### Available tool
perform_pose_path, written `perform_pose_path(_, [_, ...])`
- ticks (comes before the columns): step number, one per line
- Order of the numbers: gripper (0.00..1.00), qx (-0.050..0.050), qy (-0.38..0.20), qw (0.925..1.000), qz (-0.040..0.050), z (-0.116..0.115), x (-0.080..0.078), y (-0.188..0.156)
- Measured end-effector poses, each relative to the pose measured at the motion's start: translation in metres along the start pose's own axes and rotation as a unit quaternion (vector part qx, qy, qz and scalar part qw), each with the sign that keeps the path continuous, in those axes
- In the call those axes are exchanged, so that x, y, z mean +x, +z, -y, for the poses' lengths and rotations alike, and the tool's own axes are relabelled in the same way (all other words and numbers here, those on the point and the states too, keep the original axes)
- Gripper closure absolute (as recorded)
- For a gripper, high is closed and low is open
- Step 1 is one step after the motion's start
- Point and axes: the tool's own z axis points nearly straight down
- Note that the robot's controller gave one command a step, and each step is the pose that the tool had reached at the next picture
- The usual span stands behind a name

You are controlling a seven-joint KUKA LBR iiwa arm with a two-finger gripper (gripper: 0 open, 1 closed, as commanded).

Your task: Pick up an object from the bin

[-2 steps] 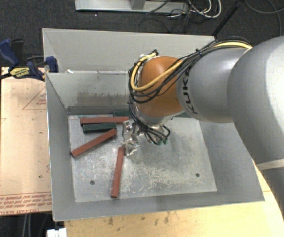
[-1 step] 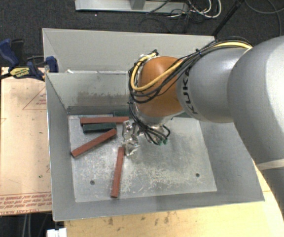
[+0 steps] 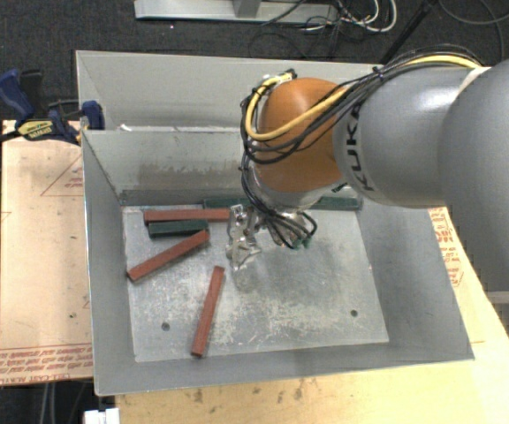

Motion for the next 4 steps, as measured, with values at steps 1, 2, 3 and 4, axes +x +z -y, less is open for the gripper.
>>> perform_pose_path(1, [0.00,0.000,-0.009,1.0000,0.0018,0.007,-0.022,0.055])
perform_pose_path(2, [0.00,0.000,-0.009,1.0000,0.0037,0.007,-0.023,0.051])
perform_pose_path(3, [0.00,0.001,-0.077,0.9970,0.0011,-0.001,-0.037,0.037])
perform_pose_path(4, [1.00,0.003,-0.010,0.9998,0.0139,-0.048,-0.078,0.044])
